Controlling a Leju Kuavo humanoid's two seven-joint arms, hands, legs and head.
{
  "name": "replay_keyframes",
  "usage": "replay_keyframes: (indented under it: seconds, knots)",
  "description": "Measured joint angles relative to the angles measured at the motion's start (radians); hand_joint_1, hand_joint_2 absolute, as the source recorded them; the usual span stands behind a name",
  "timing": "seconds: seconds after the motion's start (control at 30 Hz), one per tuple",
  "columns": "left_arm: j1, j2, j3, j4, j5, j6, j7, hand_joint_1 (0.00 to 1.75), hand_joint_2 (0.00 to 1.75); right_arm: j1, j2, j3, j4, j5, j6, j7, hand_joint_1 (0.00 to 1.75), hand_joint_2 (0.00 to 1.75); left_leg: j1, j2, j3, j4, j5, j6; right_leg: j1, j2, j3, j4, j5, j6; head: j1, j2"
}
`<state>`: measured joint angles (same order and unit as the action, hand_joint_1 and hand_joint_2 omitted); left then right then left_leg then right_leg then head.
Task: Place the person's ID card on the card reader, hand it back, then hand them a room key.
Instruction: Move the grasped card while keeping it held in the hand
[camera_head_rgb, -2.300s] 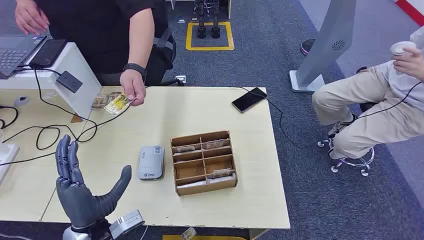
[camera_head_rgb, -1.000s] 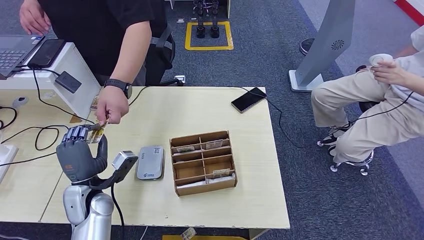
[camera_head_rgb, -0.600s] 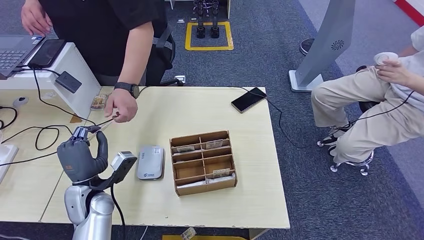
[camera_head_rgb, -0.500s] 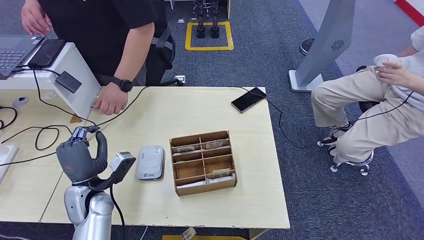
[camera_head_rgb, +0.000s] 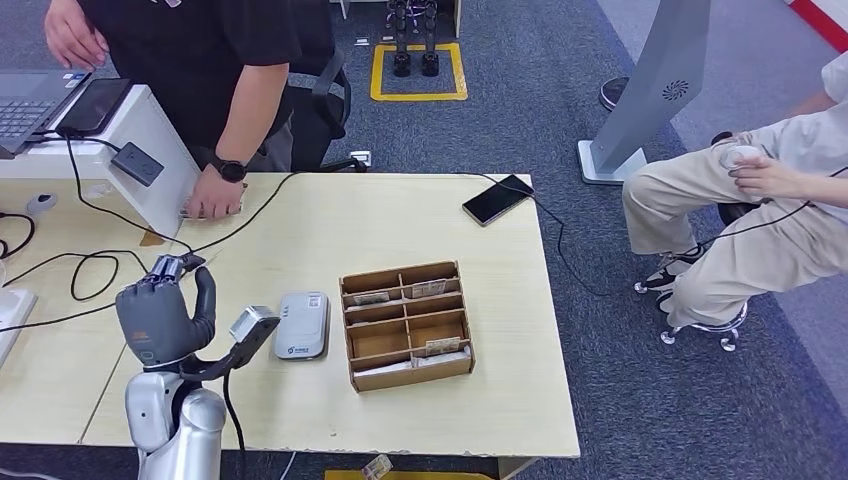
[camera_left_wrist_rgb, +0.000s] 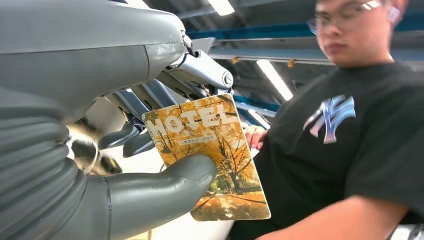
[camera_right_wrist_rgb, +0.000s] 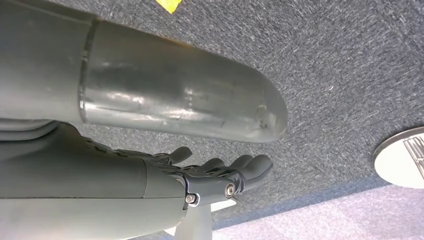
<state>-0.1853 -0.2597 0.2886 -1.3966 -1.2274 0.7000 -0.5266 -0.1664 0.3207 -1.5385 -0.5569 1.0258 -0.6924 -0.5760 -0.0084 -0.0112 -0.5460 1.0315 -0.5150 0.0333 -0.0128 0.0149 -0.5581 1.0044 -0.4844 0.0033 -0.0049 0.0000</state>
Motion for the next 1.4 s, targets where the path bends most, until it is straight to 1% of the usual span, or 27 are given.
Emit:
replay_keyframes:
  seconds: [0.07, 0.23, 0.4, 0.5, 0.83, 1.13, 1.4]
  knots:
    - [0.002, -0.001, 0.006, 0.003, -0.052, 0.0, 0.017, 1.75, 1.75, 0.0, -0.002, 0.0, 0.004, 0.0, 0.0, 0.0, 0.0, 0.0, 0.0, 0.0, 0.0, 0.0, 0.0, 0.0, 0.0, 0.0, 0.0, 0.0, 0.0, 0.0, 0.0, 0.0]
    - [0.005, -0.002, 0.015, 0.02, -0.114, 0.0, 0.048, 1.75, 1.75, -0.001, -0.005, 0.0, 0.014, 0.0, 0.0, 0.0, 0.0, 0.0, 0.0, 0.0, 0.0, 0.0, 0.0, 0.0, 0.0, 0.0, 0.0, 0.0, 0.0, 0.0, 0.0, 0.0]
    - [0.025, 0.006, 0.004, 0.043, -0.125, 0.0, 0.14, 1.75, 1.75, -0.001, -0.008, 0.0, 0.02, 0.0, 0.0, -0.002, 0.0, 0.0, 0.0, 0.0, 0.0, 0.0, 0.0, 0.0, 0.0, 0.0, 0.0, 0.0, 0.0, 0.0, 0.0, 0.0]
    - [0.03, 0.007, -0.006, 0.069, -0.15, 0.0, 0.162, 1.75, 1.75, -0.003, -0.01, 0.0, 0.024, 0.001, 0.0, -0.003, 0.0, 0.0, 0.0, -0.001, 0.0, 0.0, 0.0, 0.0, 0.0, -0.001, 0.0, 0.0, 0.0, 0.0, 0.0, 0.0]
    - [0.031, 0.008, -0.054, 0.157, -0.159, 0.0, 0.181, 1.75, 1.75, -0.004, -0.025, 0.0, 0.043, -0.004, 0.0, -0.011, 0.0, 0.0, 0.0, 0.0, 0.0, 0.0, 0.0, 0.0, 0.0, -0.001, 0.0, 0.0, 0.0, 0.0, 0.0, 0.0]
    - [0.032, 0.01, -0.072, 0.247, -0.103, 0.0, 0.122, 1.75, 1.75, -0.005, -0.026, 0.0, 0.049, -0.008, 0.0, -0.018, 0.0, 0.0, 0.0, 0.0, 0.0, 0.0, 0.0, 0.0, 0.0, -0.001, 0.0, 0.0, 0.0, 0.0, 0.0, 0.0]
    - [0.033, 0.01, -0.073, 0.31, -0.065, 0.0, 0.107, 1.75, 1.75, -0.004, -0.027, 0.0, 0.058, -0.019, 0.0, -0.023, 0.0, 0.0, 0.0, 0.0, 0.0, 0.0, 0.0, 0.0, 0.0, -0.001, 0.0, 0.0, 0.0, 0.0, 0.0, 0.0]
